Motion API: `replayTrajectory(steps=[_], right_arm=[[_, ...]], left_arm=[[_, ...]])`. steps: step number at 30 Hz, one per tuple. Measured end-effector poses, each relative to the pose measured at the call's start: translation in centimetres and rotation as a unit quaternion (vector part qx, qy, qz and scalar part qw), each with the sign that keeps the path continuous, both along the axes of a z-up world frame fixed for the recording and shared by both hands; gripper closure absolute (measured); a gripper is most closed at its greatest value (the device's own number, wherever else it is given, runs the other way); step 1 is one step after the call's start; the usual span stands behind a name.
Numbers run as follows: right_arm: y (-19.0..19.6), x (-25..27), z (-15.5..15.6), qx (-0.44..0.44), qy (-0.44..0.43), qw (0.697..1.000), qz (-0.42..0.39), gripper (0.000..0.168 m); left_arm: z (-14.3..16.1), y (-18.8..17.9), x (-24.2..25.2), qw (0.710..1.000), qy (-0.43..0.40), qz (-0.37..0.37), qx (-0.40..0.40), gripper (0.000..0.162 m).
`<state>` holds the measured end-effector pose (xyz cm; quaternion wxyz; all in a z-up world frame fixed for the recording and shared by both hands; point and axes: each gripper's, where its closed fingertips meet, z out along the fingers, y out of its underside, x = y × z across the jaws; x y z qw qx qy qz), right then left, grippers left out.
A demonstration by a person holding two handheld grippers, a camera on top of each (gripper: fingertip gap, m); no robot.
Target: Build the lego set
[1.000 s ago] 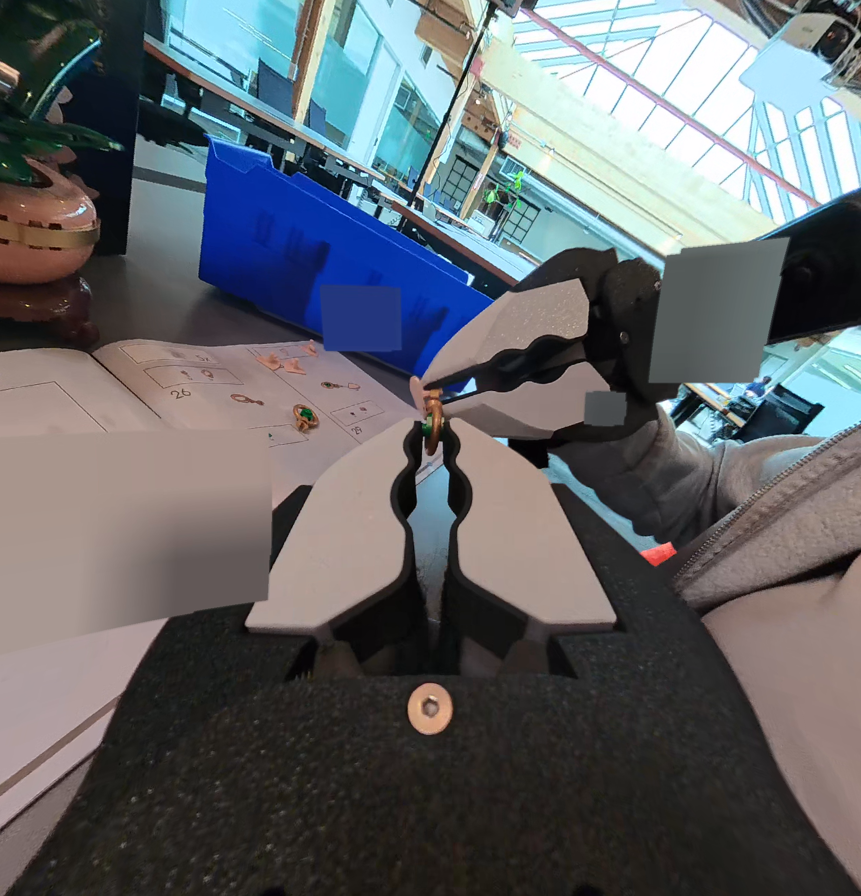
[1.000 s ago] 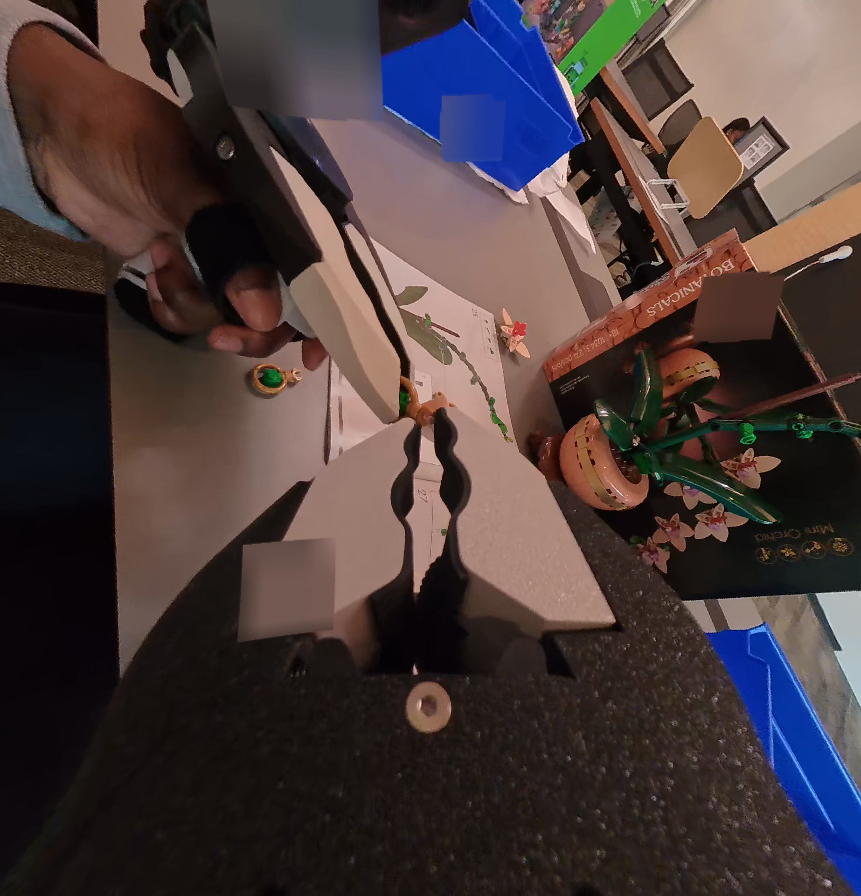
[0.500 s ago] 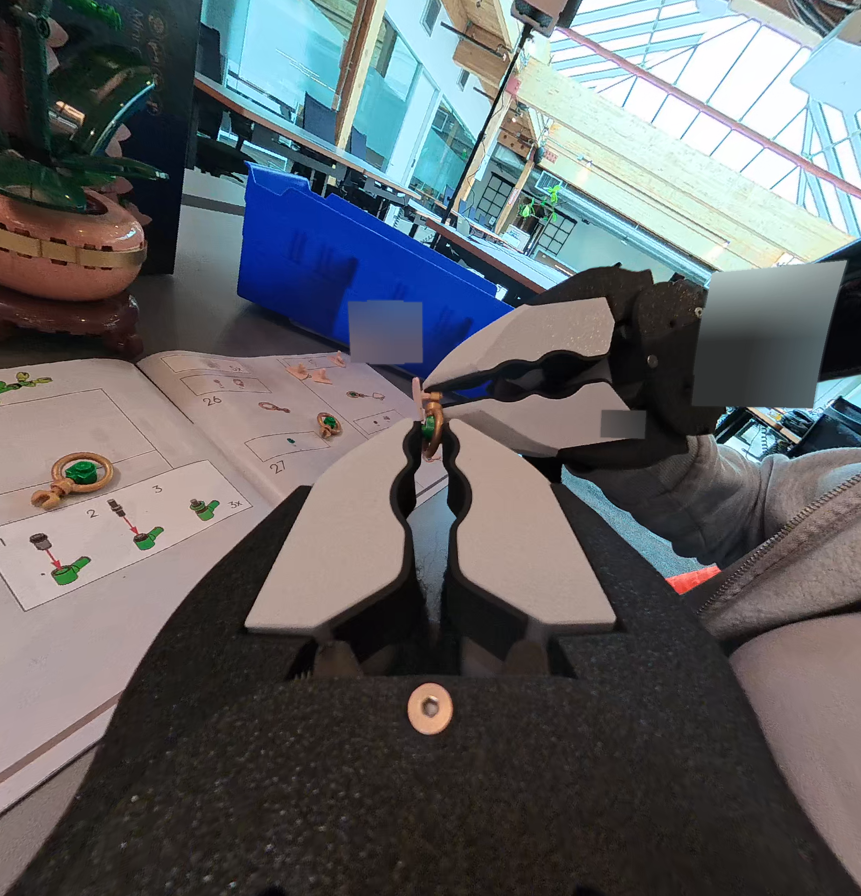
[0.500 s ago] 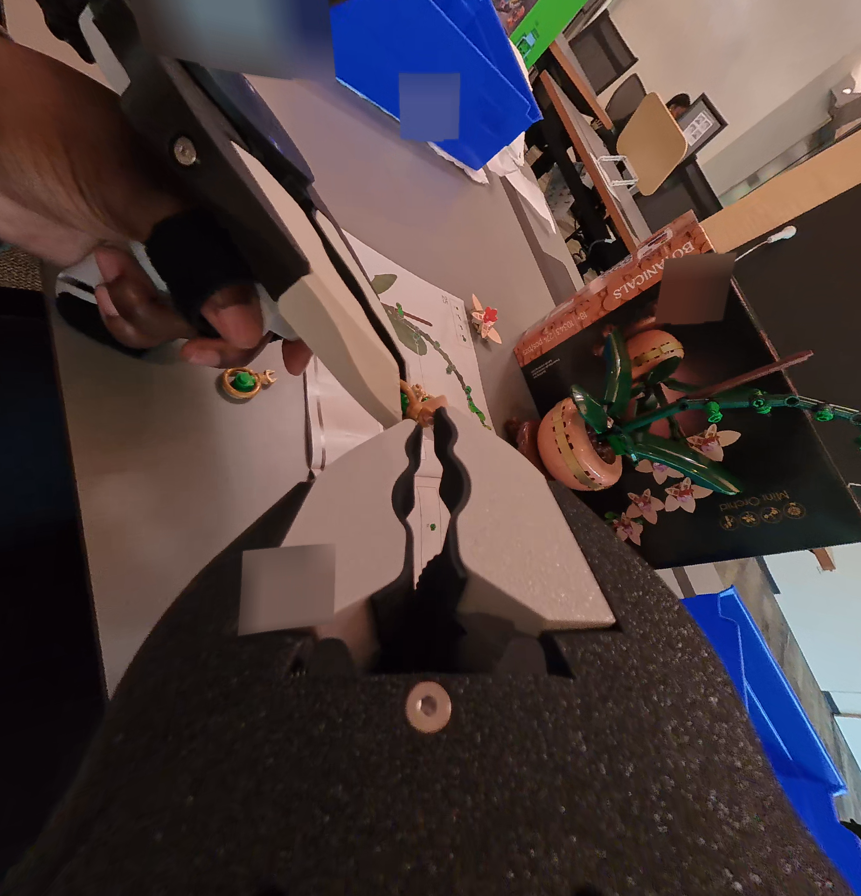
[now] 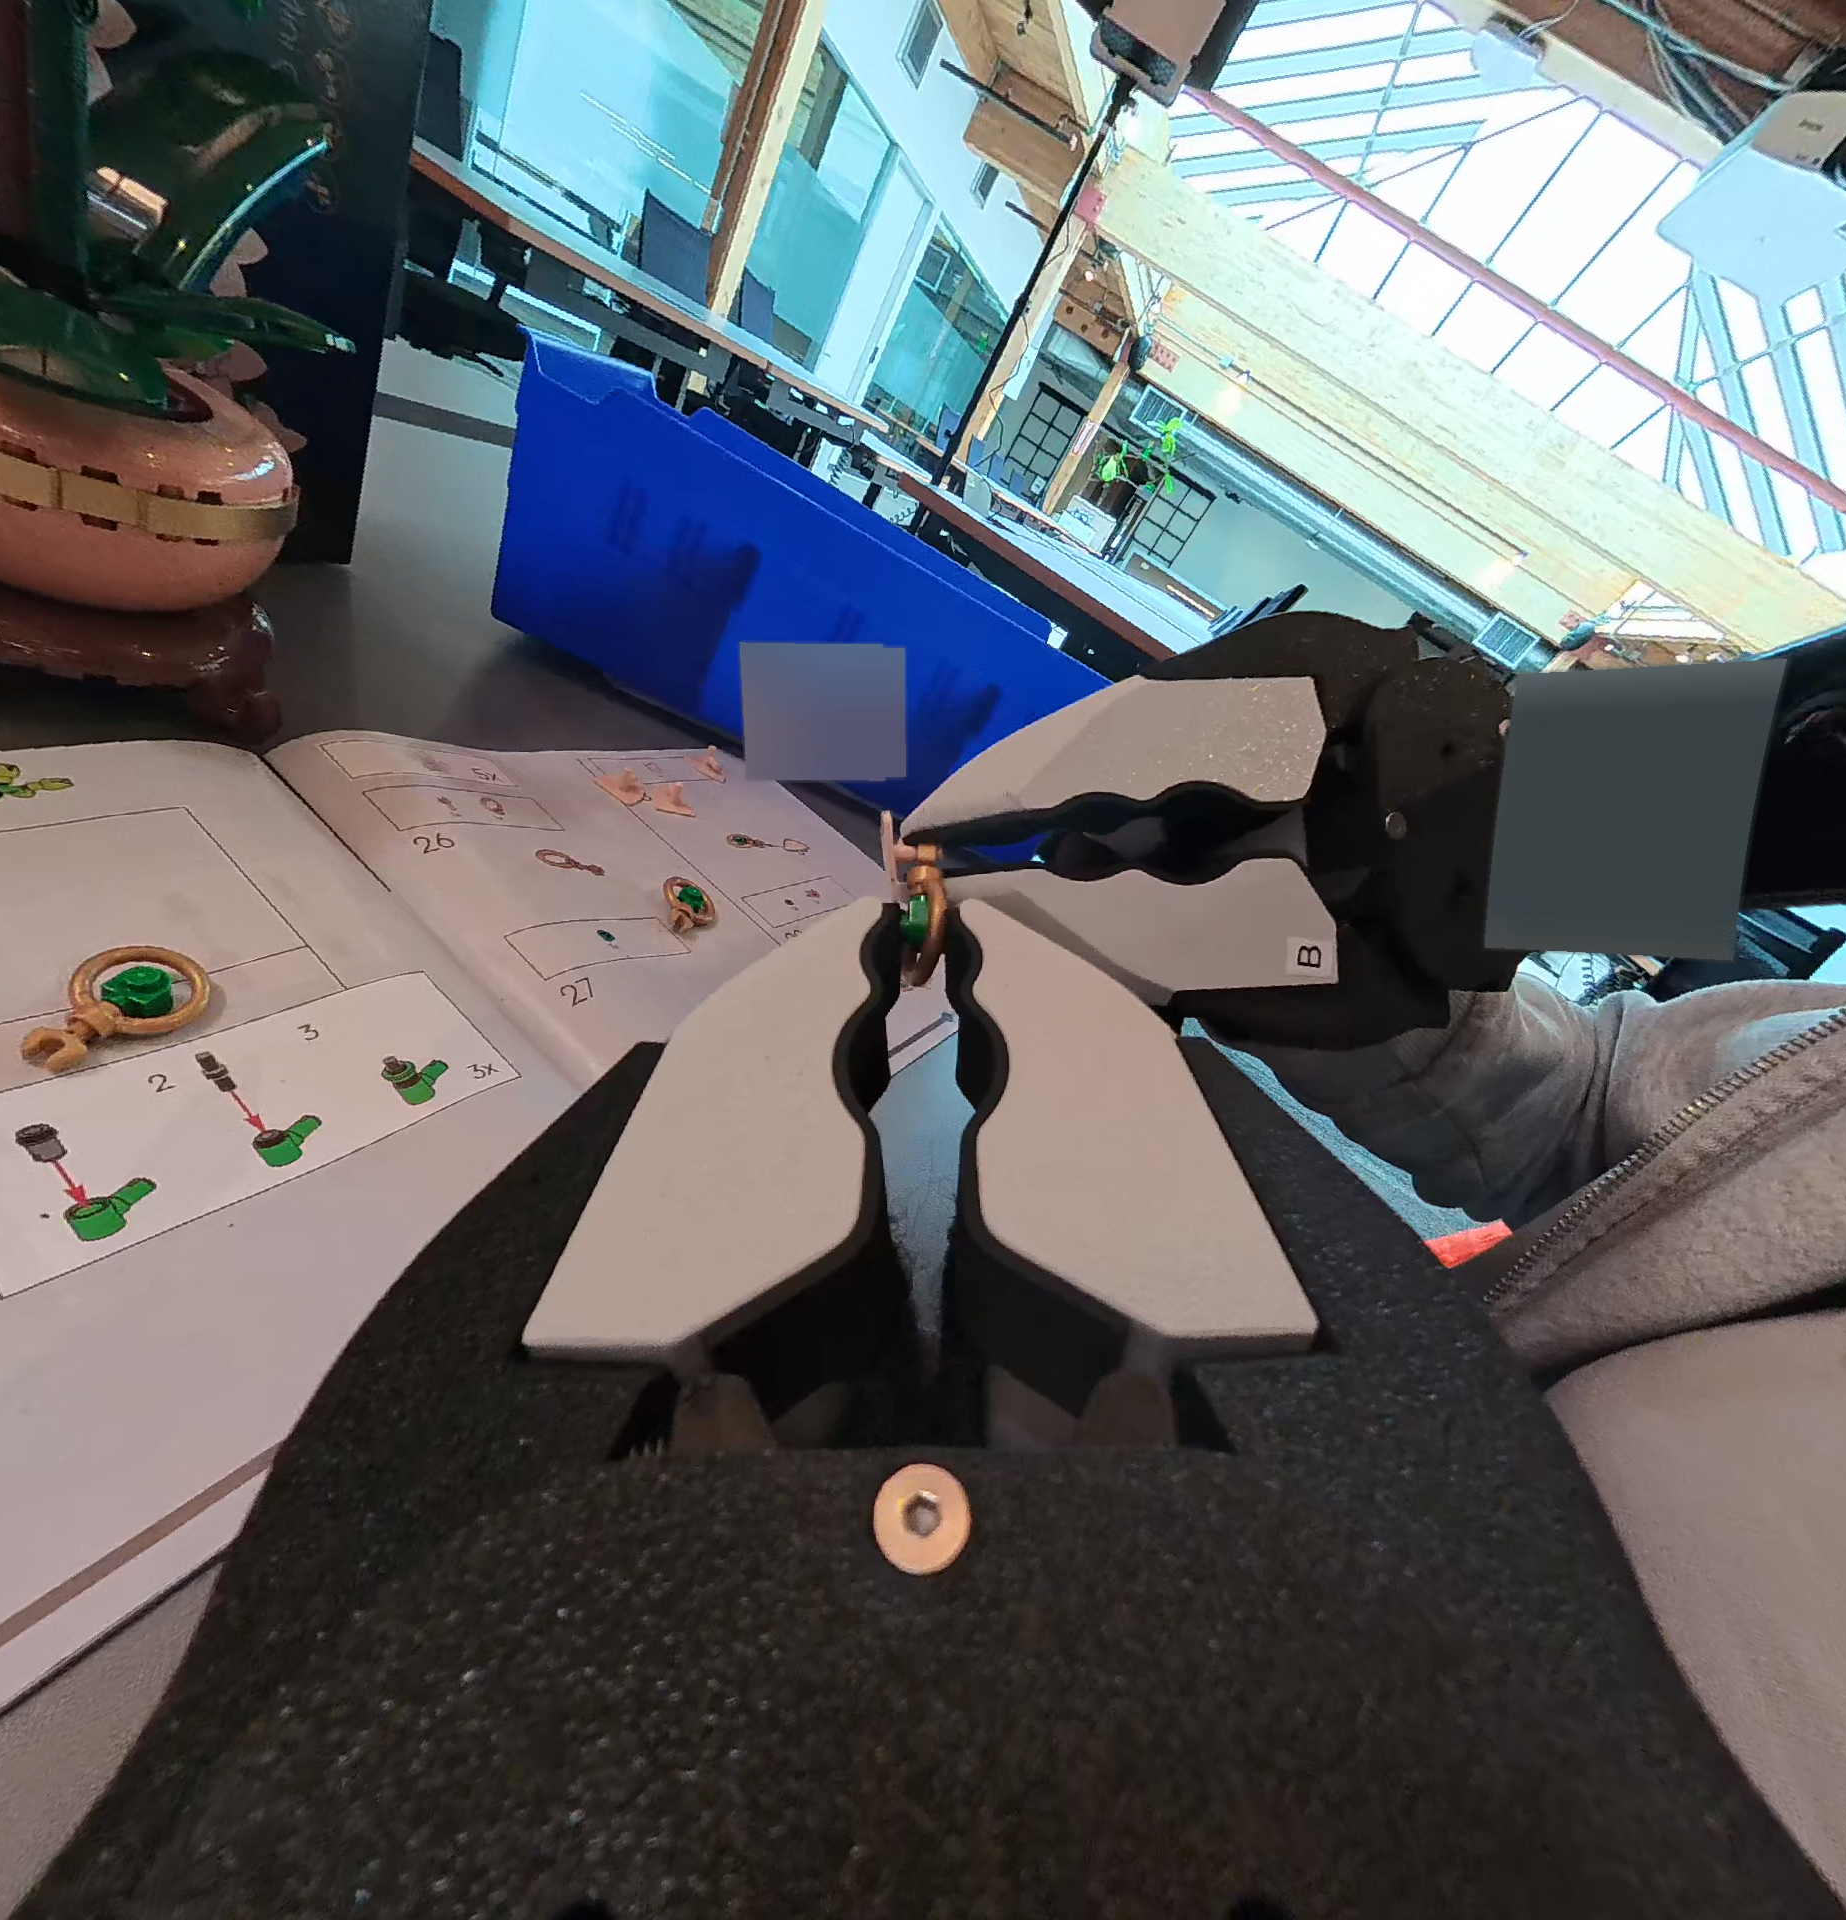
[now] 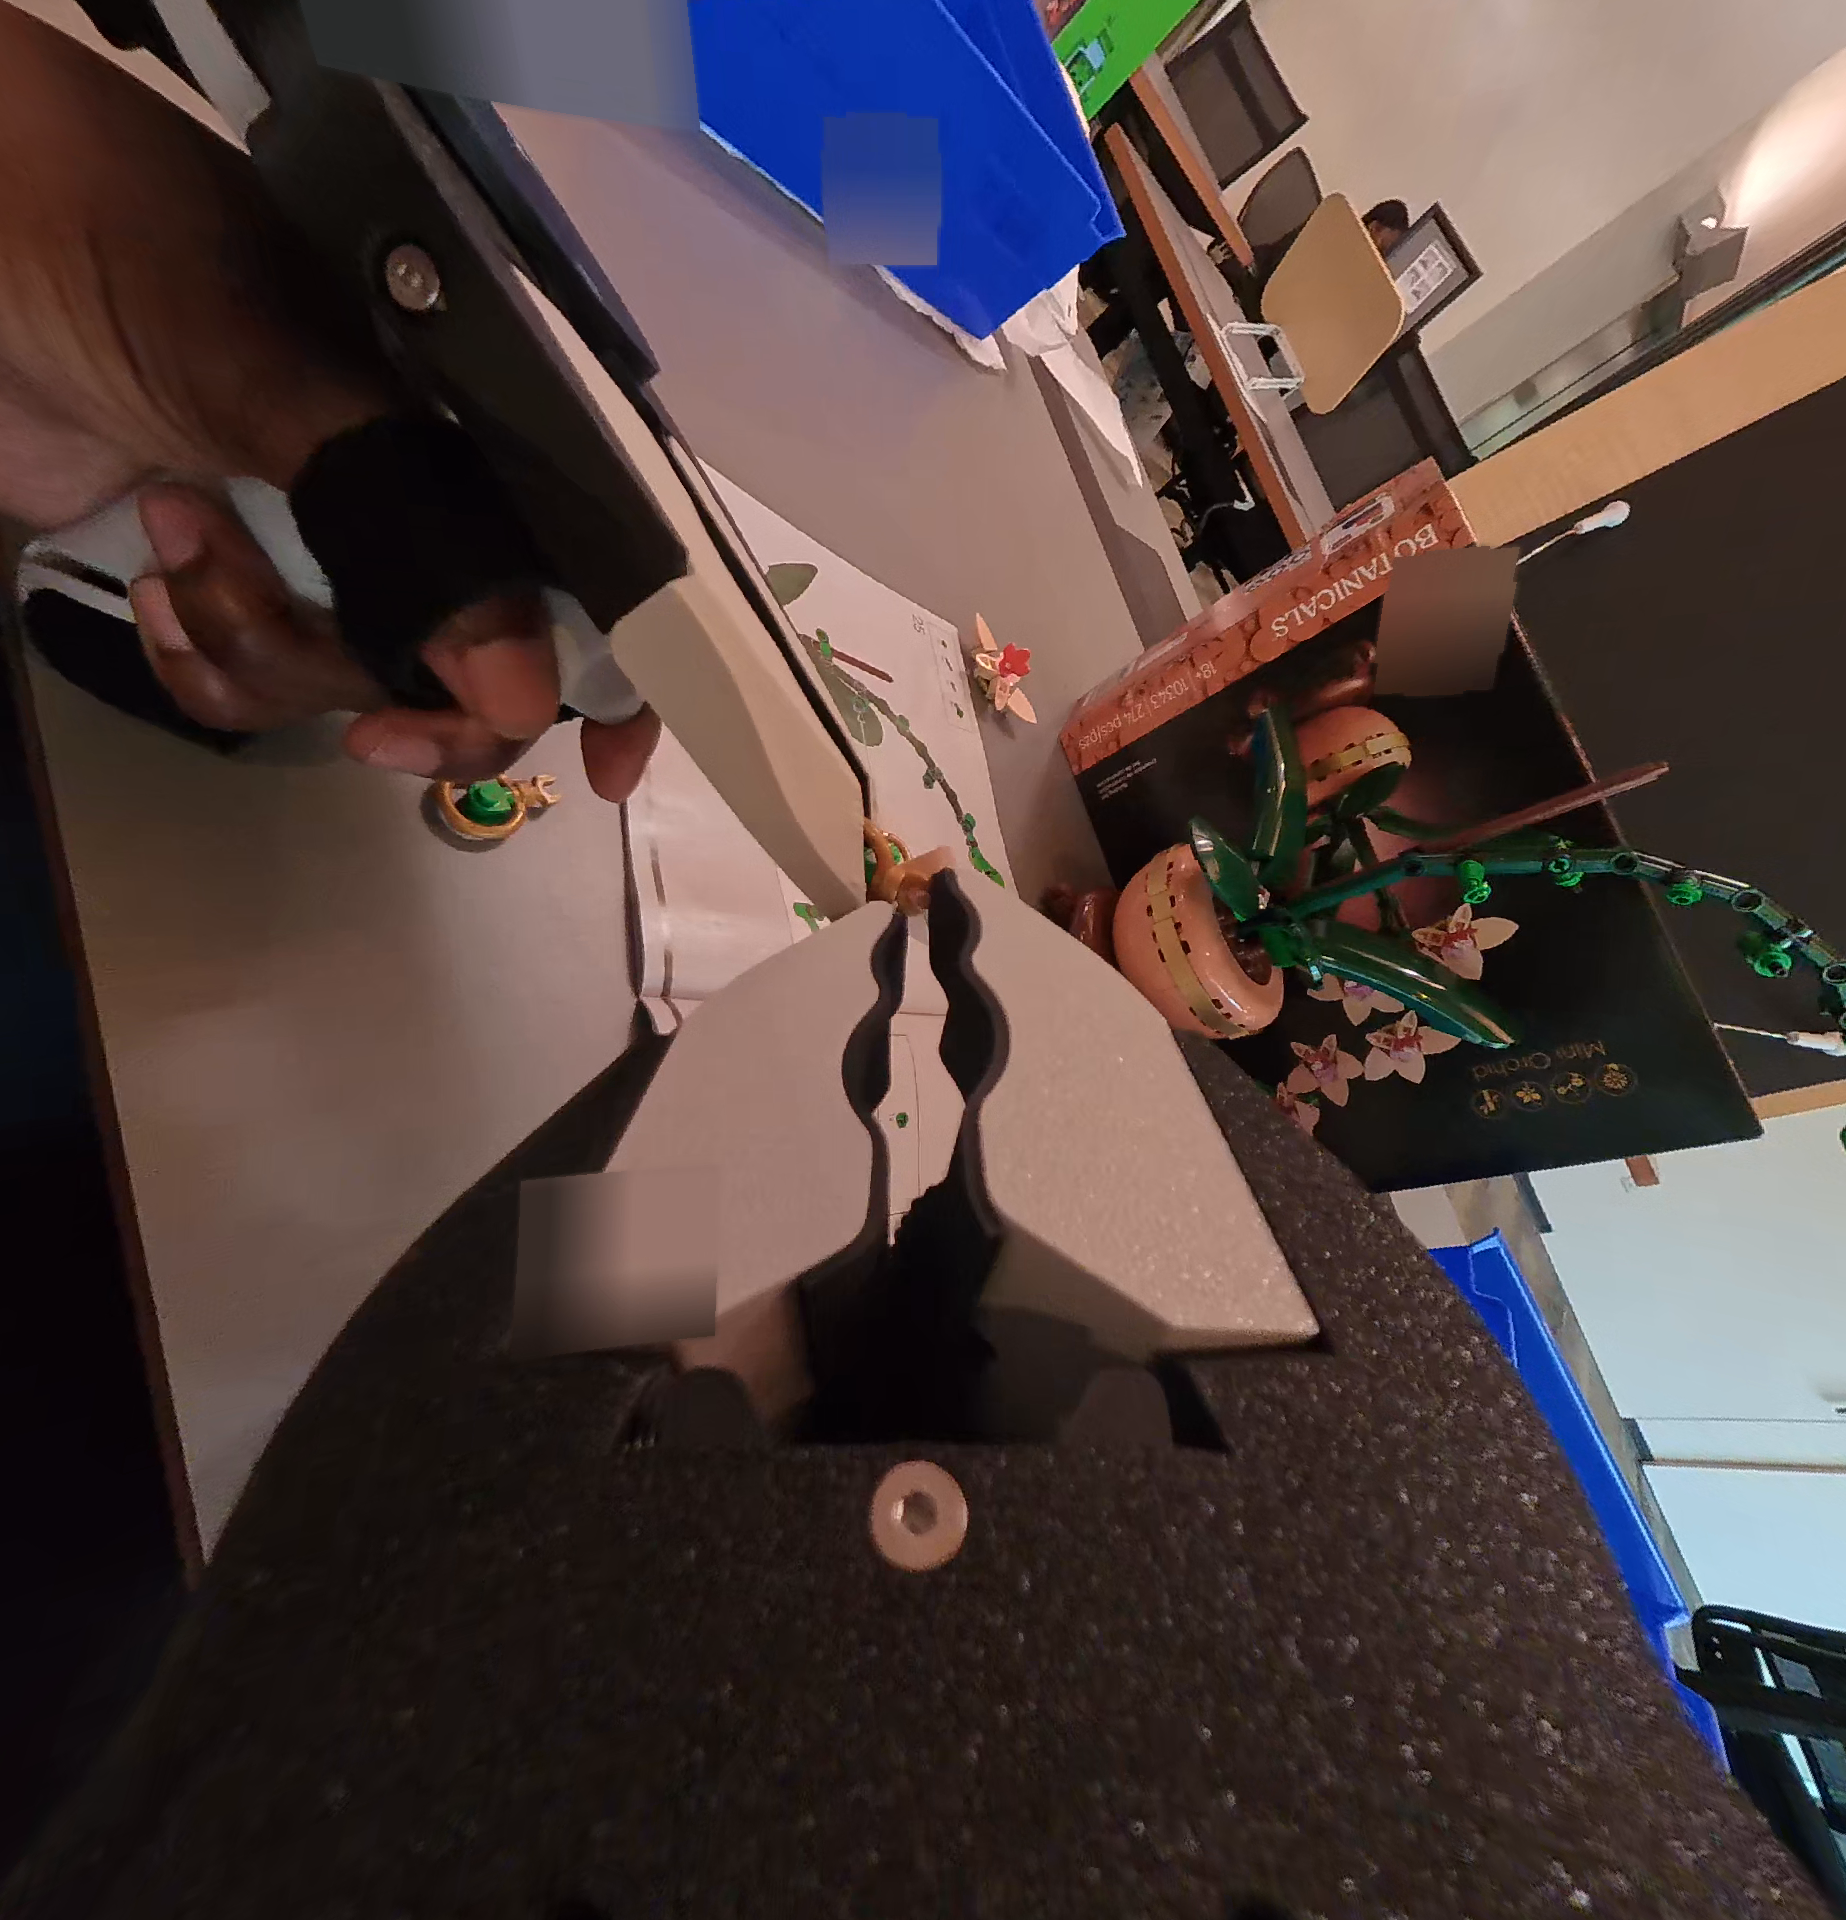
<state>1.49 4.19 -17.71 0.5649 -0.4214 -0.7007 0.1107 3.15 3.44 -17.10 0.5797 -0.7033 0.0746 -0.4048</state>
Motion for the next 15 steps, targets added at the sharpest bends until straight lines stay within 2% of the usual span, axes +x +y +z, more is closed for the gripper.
replayTrajectory(steps=[15], right_arm=[[0.0,-0.7,1.8,-0.009,0.015,1.0,0.026,0.162]], left_arm=[[1.8,-0.2,-0.9,0.998,-0.051,0.003,0.038,0.155]])
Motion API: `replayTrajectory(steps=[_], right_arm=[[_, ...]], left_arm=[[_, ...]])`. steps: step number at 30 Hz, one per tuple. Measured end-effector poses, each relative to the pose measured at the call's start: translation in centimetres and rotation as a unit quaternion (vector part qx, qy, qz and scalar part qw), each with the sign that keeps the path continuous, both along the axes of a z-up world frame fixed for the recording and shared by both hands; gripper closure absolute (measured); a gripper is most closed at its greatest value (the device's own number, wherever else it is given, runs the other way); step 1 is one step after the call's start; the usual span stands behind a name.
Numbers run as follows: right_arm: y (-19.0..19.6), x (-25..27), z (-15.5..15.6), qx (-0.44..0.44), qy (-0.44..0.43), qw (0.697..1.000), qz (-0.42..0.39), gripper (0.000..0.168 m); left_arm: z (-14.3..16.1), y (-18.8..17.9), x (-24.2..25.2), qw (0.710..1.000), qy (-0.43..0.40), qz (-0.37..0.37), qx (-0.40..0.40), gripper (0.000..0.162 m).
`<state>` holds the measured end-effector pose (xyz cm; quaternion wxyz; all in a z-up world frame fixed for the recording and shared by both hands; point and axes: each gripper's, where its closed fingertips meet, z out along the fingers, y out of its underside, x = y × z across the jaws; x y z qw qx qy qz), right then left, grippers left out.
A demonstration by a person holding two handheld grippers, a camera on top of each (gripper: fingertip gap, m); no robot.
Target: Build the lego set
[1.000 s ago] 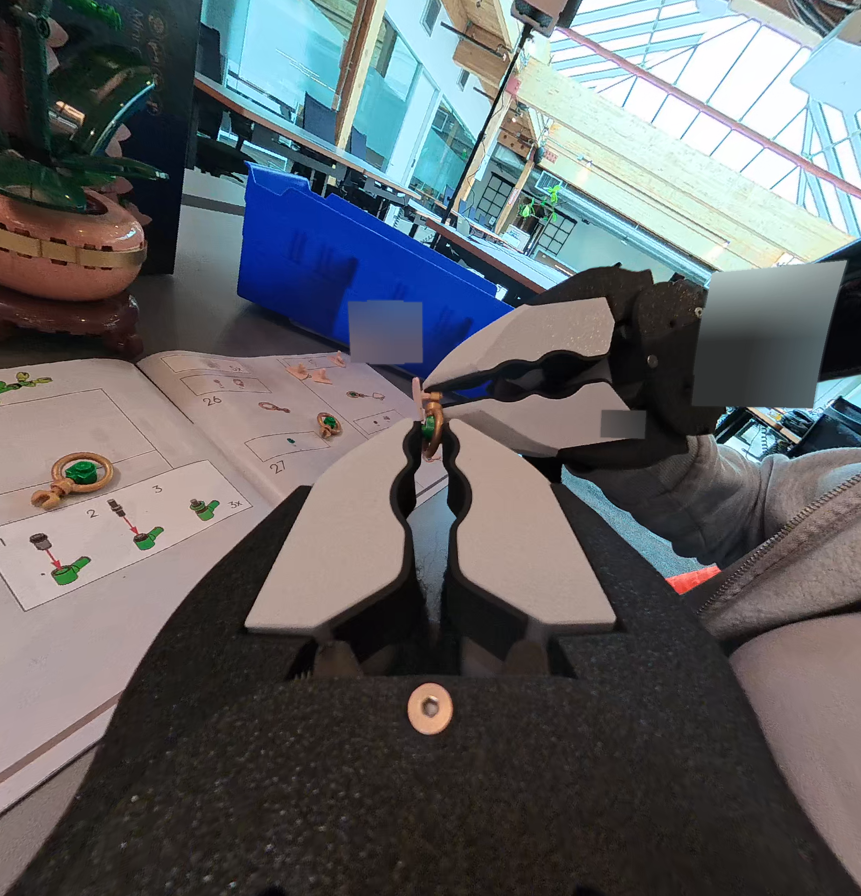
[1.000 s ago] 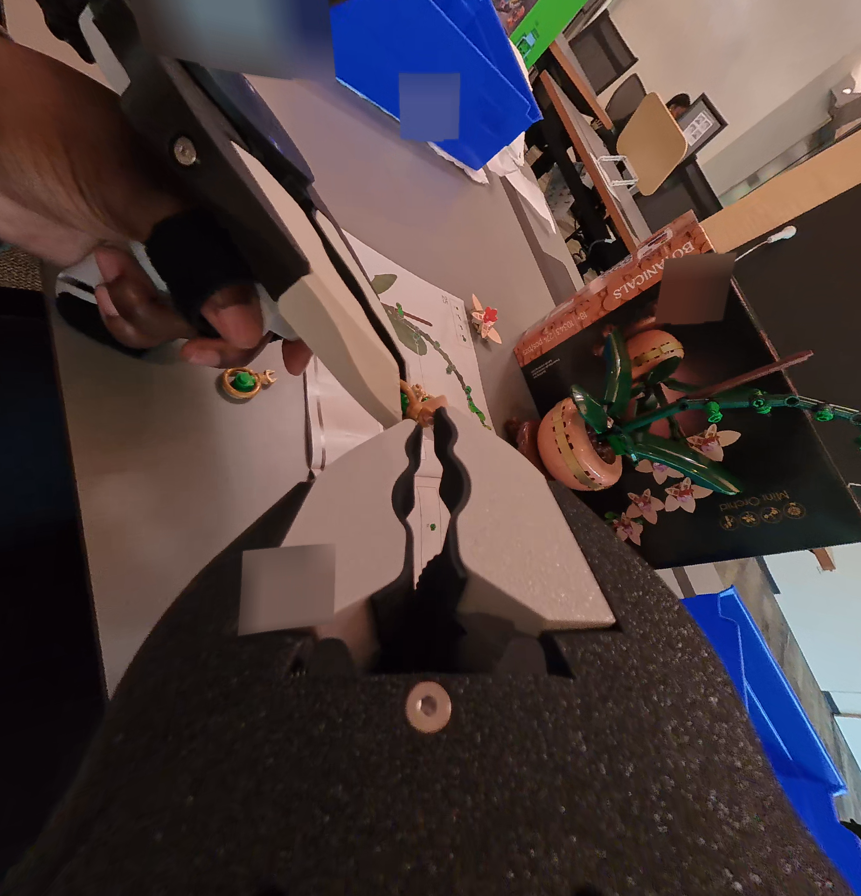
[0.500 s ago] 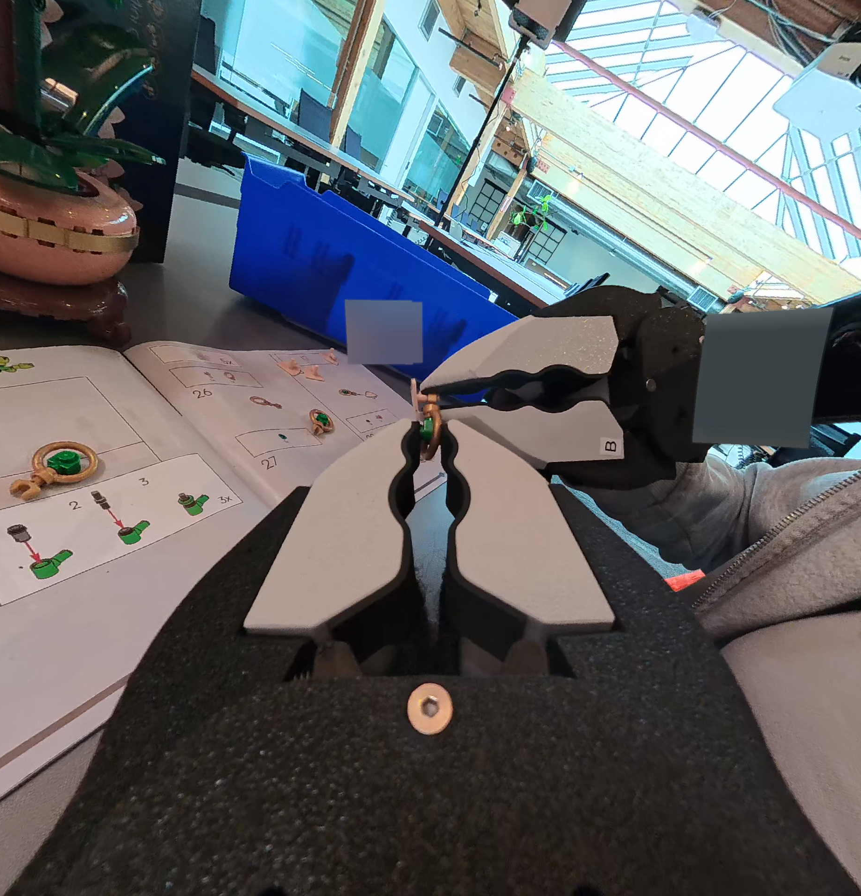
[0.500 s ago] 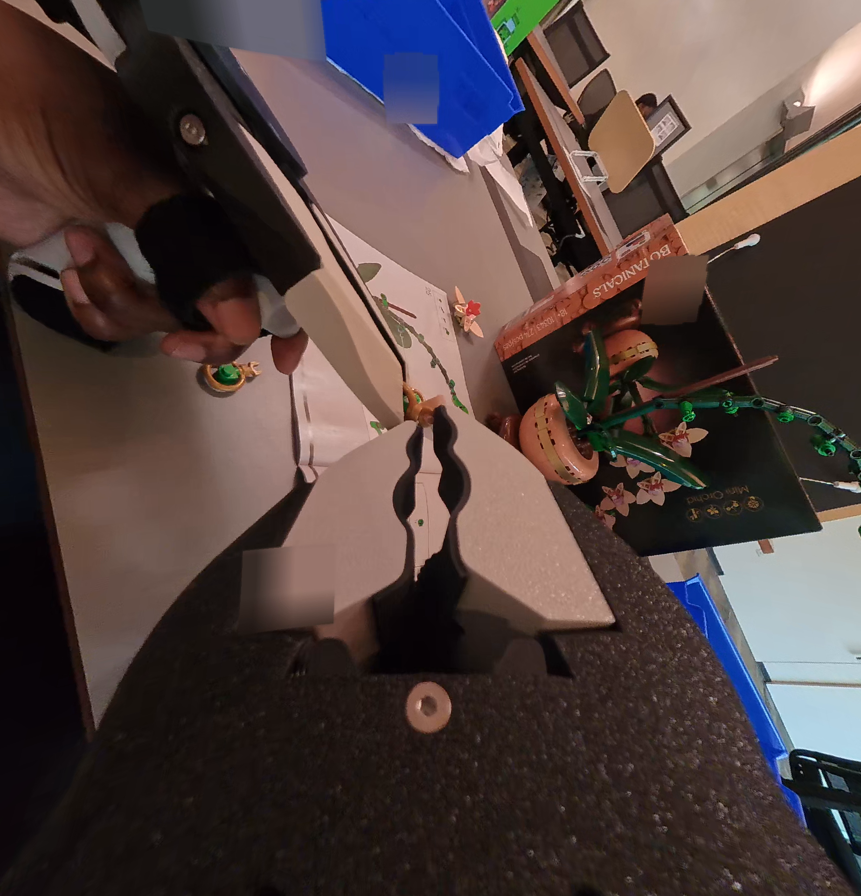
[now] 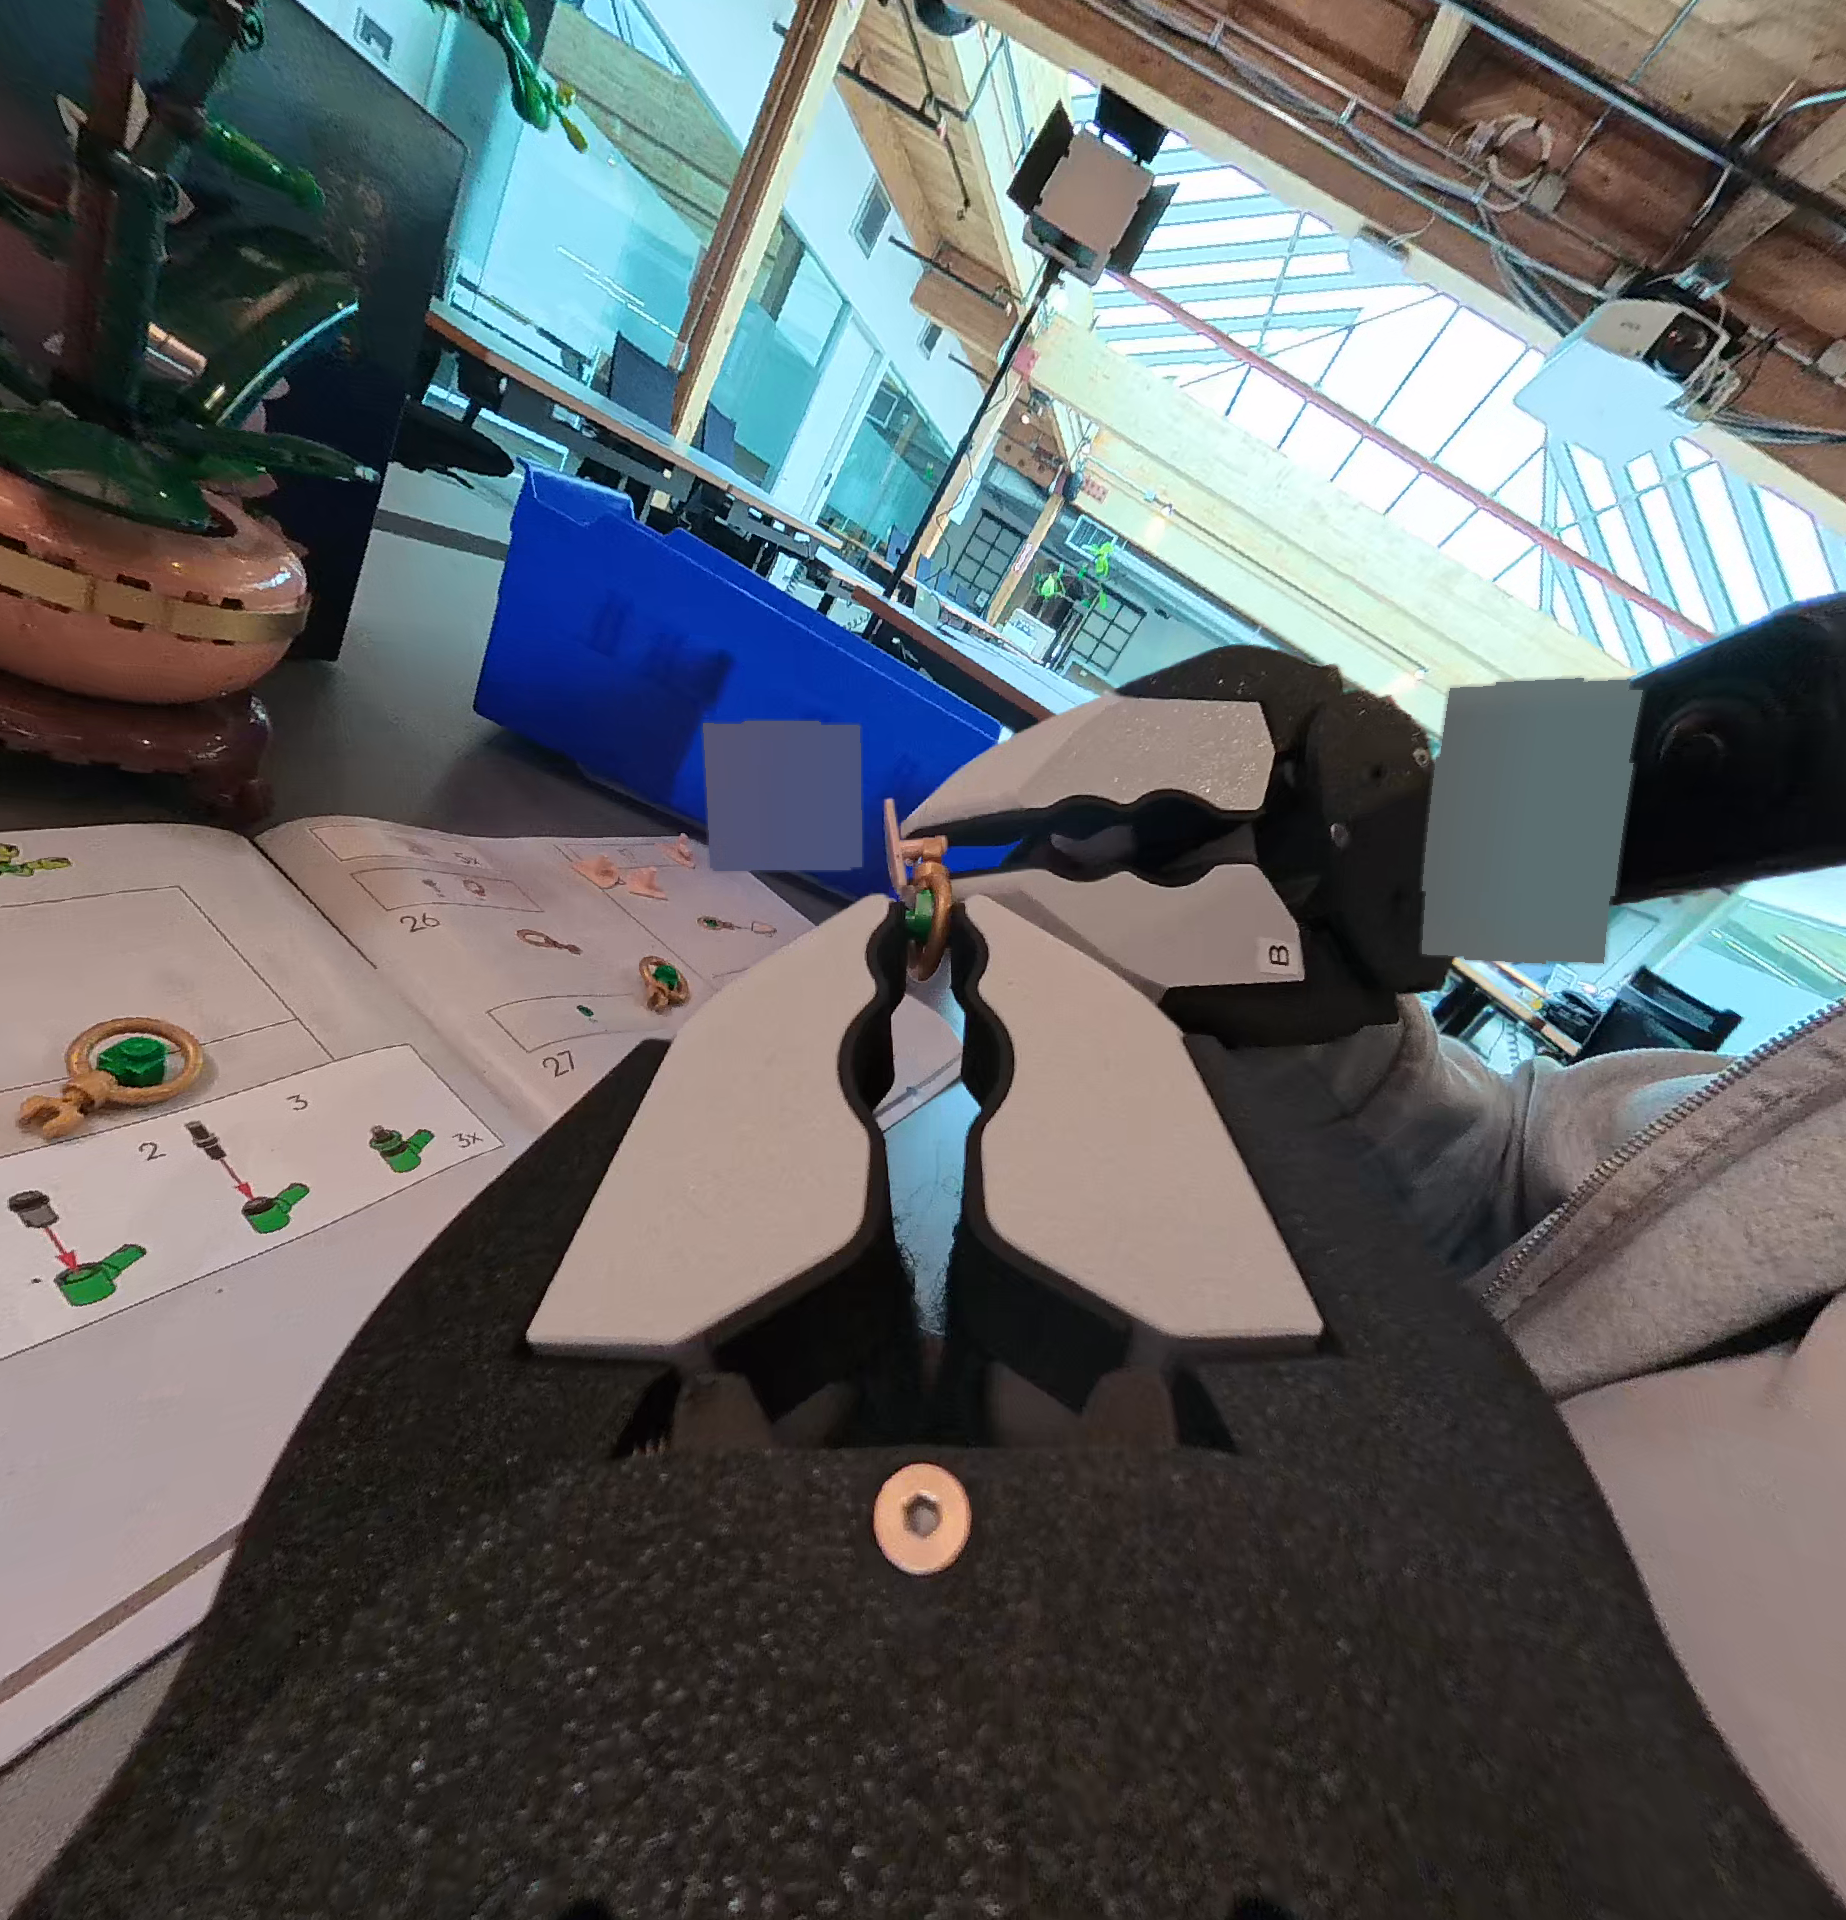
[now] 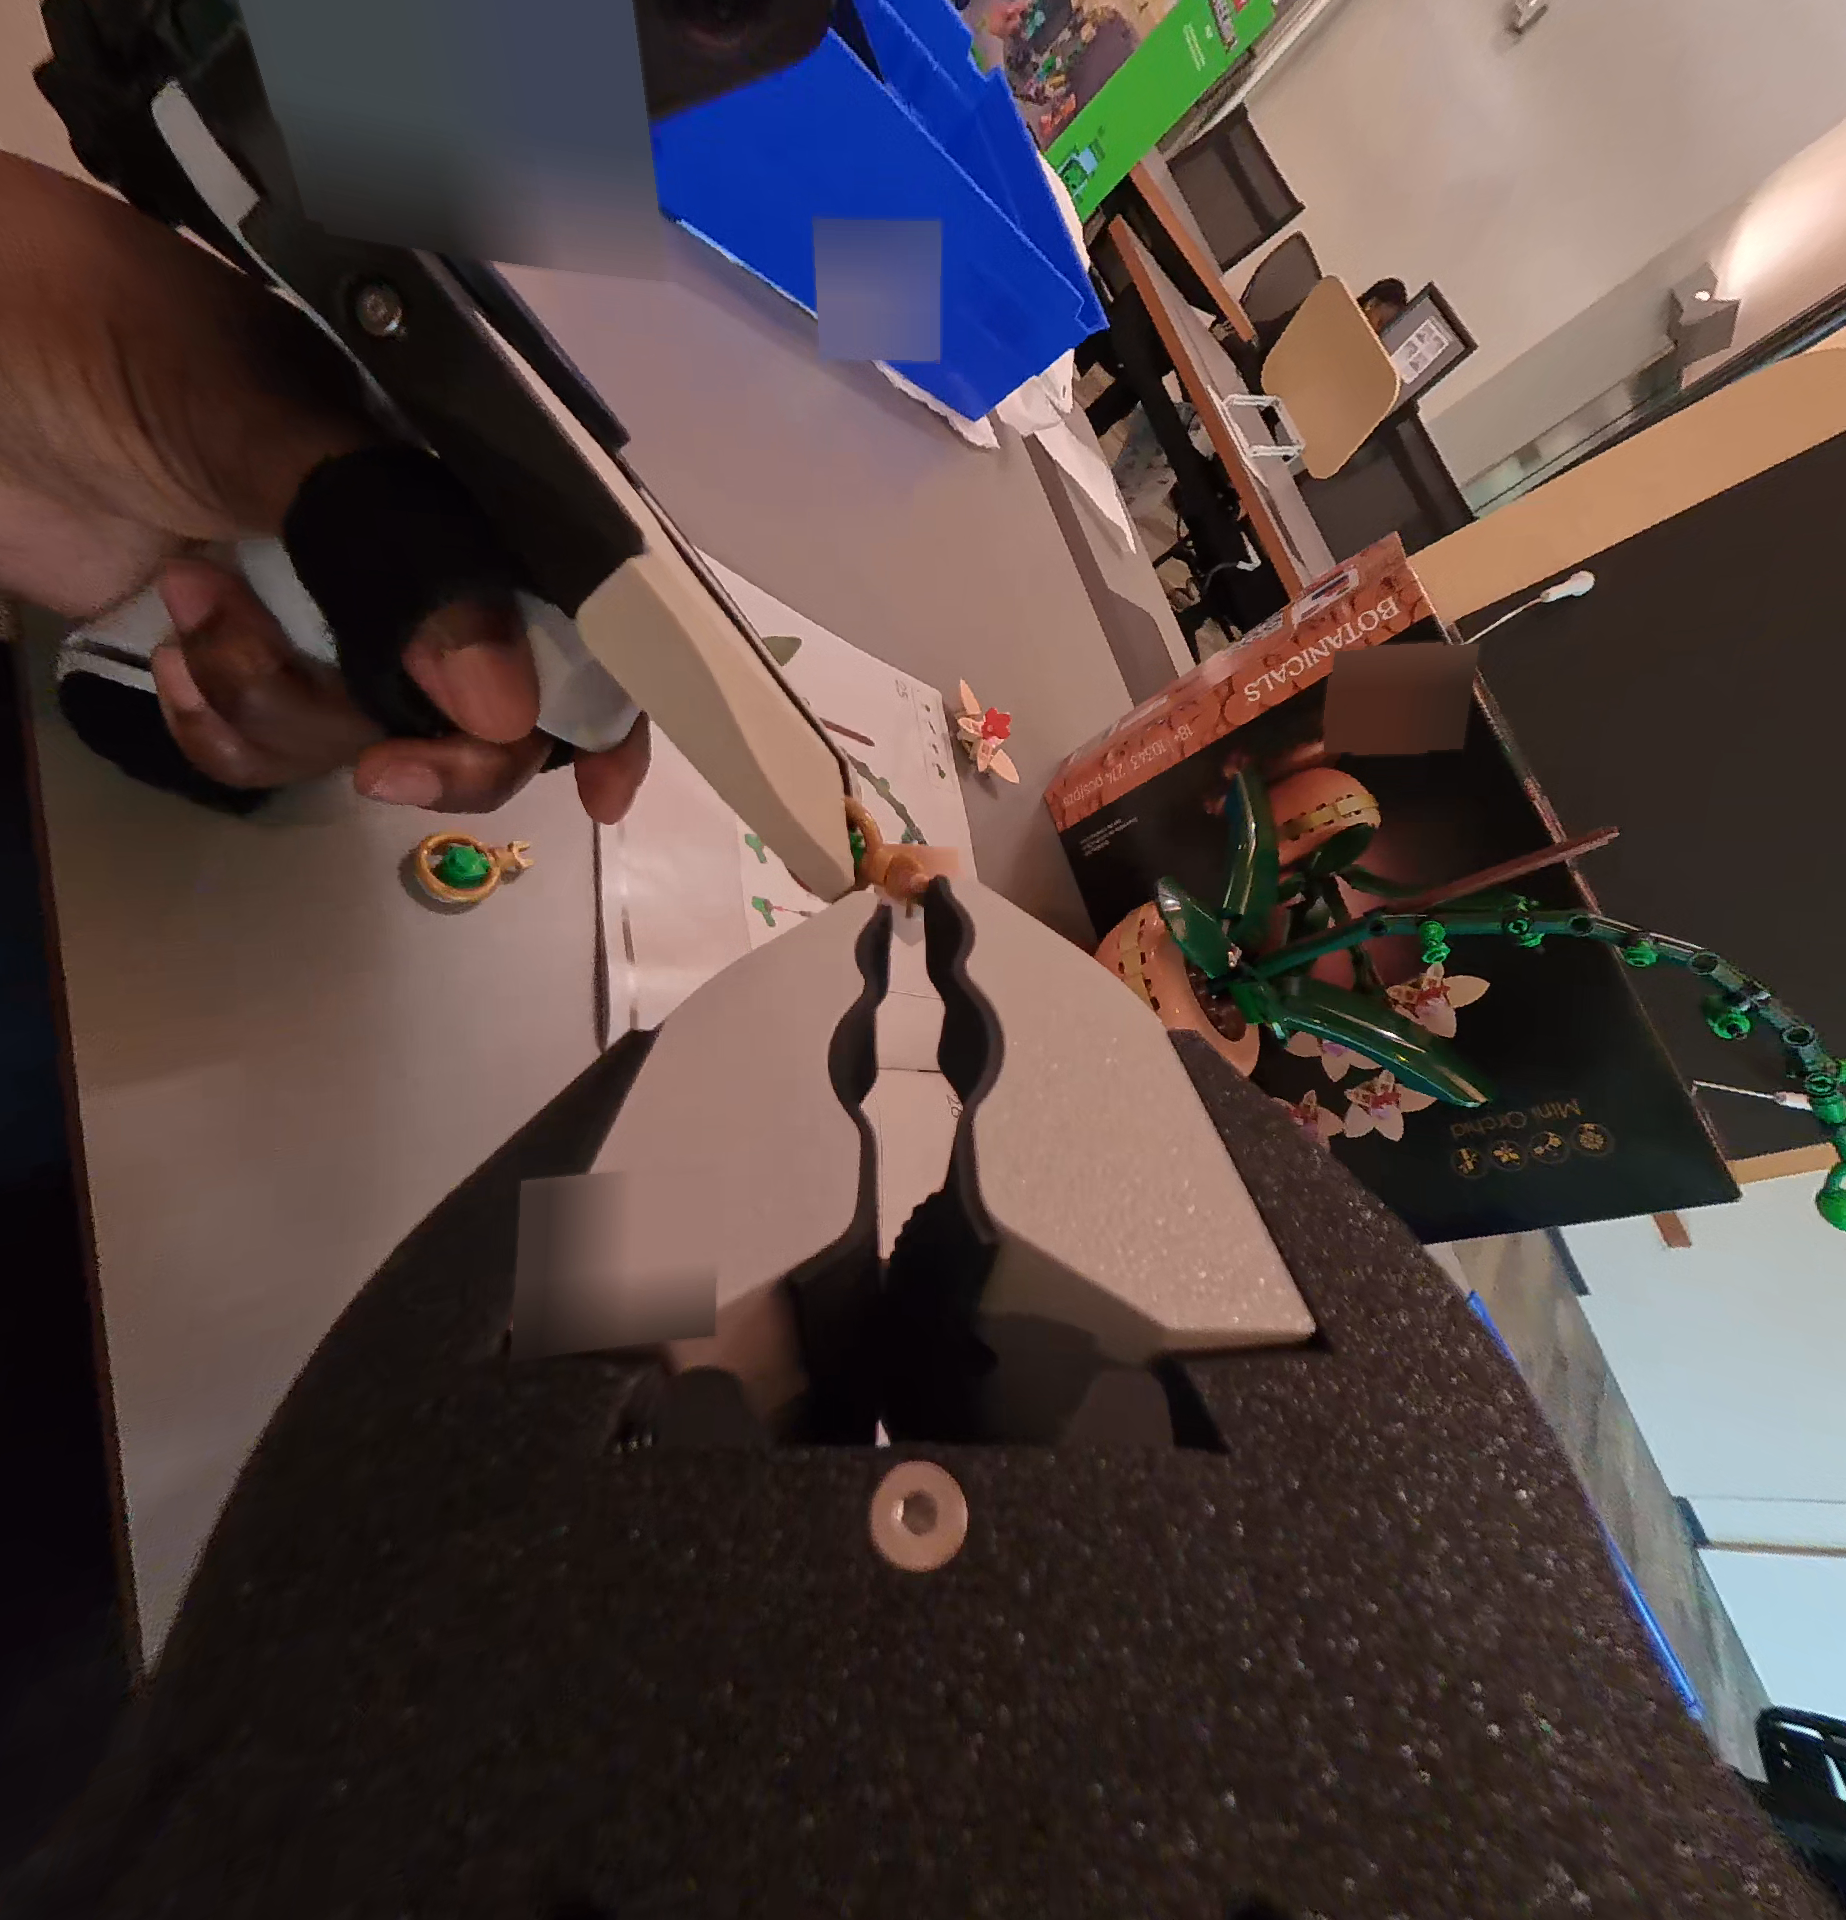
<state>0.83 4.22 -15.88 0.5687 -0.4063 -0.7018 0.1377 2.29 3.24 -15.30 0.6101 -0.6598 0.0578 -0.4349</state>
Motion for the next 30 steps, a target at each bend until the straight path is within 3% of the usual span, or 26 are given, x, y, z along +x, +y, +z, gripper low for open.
replayTrajectory(steps=[6,14,30], right_arm=[[0.0,-0.2,0.2,0.017,0.001,1.0,-0.001,0.162],[0.0,-0.5,0.4,0.106,-0.003,0.994,-0.019,0.163],[-0.9,0.4,0.1,0.185,-0.019,0.982,0.022,0.166]], left_arm=[[0.1,0.0,-0.1,1.0,-0.009,0.003,0.001,0.155],[0.2,0.0,0.0,1.0,-0.021,0.008,0.002,0.155],[-0.4,-0.7,1.3,0.999,0.038,-0.027,0.005,0.155]])
